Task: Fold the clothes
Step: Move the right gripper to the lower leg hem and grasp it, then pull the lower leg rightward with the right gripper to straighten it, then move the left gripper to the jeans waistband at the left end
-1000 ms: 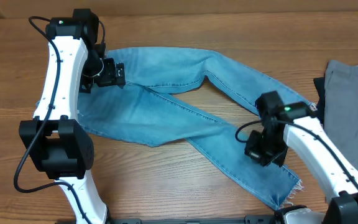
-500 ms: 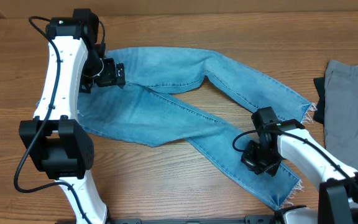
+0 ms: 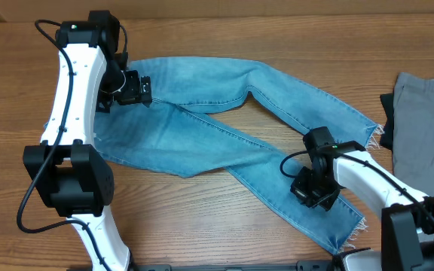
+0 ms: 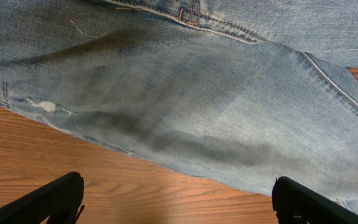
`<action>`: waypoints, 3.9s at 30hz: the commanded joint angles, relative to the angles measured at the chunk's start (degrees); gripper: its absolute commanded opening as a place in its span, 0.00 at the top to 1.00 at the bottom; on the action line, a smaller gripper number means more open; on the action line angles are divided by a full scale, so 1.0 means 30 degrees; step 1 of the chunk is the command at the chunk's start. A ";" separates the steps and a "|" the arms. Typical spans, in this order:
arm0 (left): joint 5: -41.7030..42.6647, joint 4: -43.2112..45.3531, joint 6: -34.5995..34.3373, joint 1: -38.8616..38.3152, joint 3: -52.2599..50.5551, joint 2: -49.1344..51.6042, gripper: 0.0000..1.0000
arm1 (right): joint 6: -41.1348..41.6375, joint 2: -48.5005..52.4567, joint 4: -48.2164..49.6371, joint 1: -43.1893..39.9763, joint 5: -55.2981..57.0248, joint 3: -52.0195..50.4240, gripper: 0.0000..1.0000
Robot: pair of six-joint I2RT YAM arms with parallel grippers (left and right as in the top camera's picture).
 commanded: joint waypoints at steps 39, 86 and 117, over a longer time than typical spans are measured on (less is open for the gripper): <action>-0.0182 0.0036 -0.0036 -0.0138 0.0197 0.0066 0.00 | -0.5071 0.2973 -0.2696 -0.6703 0.2980 0.8422 0.96; 0.0036 0.0729 -0.0036 -0.0146 0.0197 0.0066 0.00 | -0.1996 0.2987 -0.4947 0.4430 0.3956 1.1453 0.17; -0.5340 0.1588 0.1005 0.1668 0.0197 0.0102 0.05 | -0.3424 0.2994 0.0372 -0.3934 0.2892 0.3402 0.96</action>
